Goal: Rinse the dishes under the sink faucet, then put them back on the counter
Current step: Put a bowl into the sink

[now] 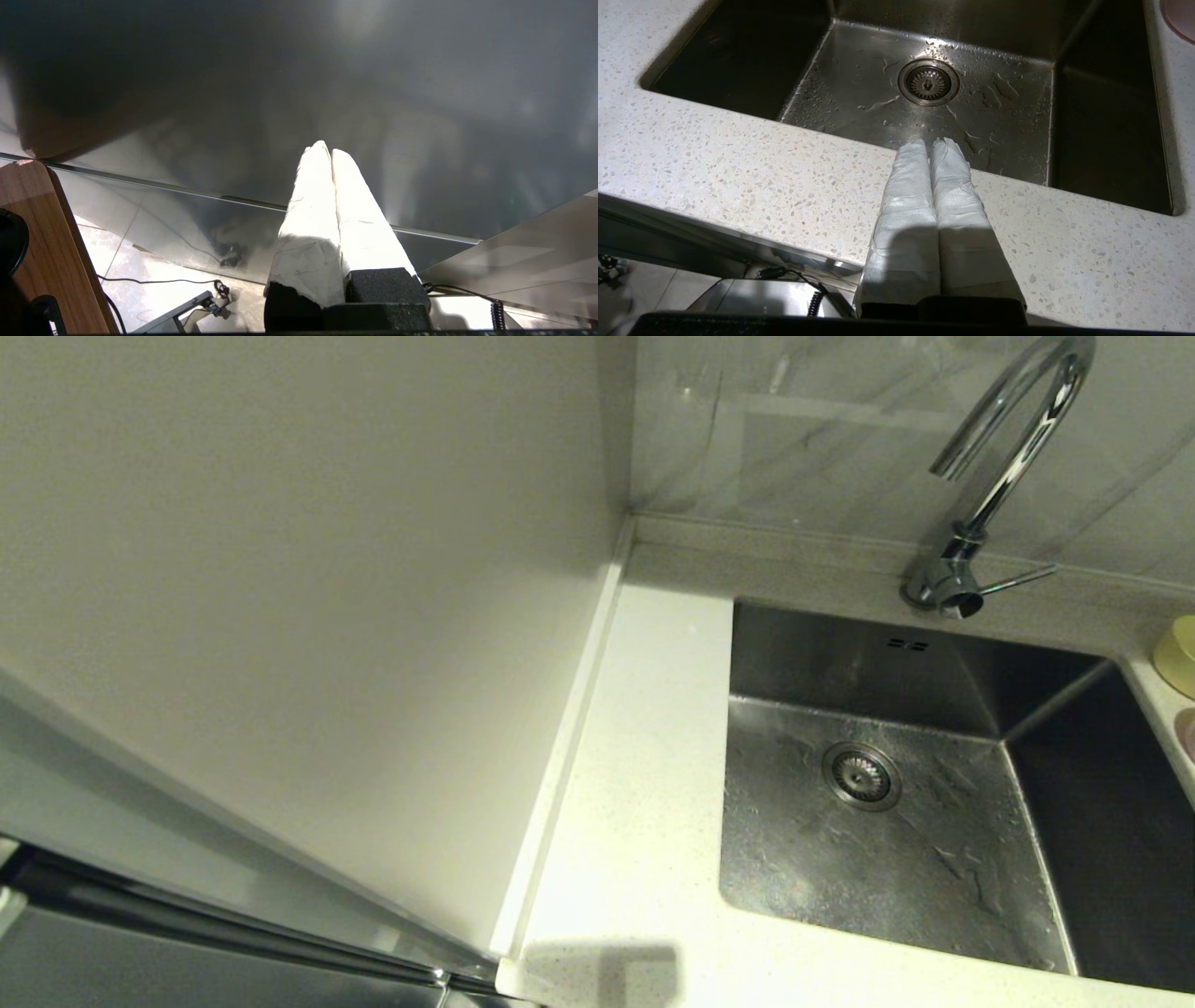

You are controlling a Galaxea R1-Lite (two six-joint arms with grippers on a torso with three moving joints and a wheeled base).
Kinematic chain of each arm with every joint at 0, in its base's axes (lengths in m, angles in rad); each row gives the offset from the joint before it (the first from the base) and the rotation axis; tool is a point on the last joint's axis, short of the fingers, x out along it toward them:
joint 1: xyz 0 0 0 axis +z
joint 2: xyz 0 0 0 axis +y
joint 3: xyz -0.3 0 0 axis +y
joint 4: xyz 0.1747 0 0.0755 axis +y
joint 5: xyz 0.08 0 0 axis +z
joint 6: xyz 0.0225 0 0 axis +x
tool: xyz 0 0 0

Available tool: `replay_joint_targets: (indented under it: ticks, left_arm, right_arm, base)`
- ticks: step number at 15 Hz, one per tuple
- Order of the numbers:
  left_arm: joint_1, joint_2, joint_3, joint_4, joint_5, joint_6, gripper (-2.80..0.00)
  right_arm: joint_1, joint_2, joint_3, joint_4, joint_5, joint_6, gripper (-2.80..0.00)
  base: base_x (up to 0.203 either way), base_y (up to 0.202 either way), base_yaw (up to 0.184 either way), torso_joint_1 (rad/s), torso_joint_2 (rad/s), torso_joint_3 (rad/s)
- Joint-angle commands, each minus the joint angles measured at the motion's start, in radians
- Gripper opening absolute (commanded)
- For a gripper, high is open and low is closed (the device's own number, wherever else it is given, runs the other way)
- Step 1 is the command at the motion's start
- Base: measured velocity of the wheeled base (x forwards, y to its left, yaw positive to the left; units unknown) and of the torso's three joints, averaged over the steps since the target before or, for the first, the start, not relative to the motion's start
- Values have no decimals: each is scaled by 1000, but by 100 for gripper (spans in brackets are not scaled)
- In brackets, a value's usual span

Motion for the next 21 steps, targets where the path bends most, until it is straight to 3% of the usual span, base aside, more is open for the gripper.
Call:
replay_joint_targets:
  ticks: [1, 12, 16, 19, 21]
  left_arm:
    - [0, 0, 3, 0, 0, 0, -280]
    - [0, 0, 3, 0, 0, 0, -280]
    - [0, 0, 3, 0, 0, 0, -280]
    - [0, 0, 3, 0, 0, 0, -280]
    - [0, 0, 3, 0, 0, 0, -280]
  right_arm:
    - [0, 0, 0, 0, 0, 0, -280]
    - [0, -1, -30, -3, 3, -23, -280]
    - [0, 7, -222, 76, 108, -34, -280]
    - [0, 72, -429, 246, 148, -125, -280]
    - [-6, 200, -522, 284, 153, -151, -280]
  base:
    - [0, 0, 0, 0, 0, 0]
    - [0, 0, 0, 0, 0, 0]
    - [0, 0, 0, 0, 0, 0]
    - [0, 0, 0, 0, 0, 0]
    - [0, 0, 0, 0, 0, 0]
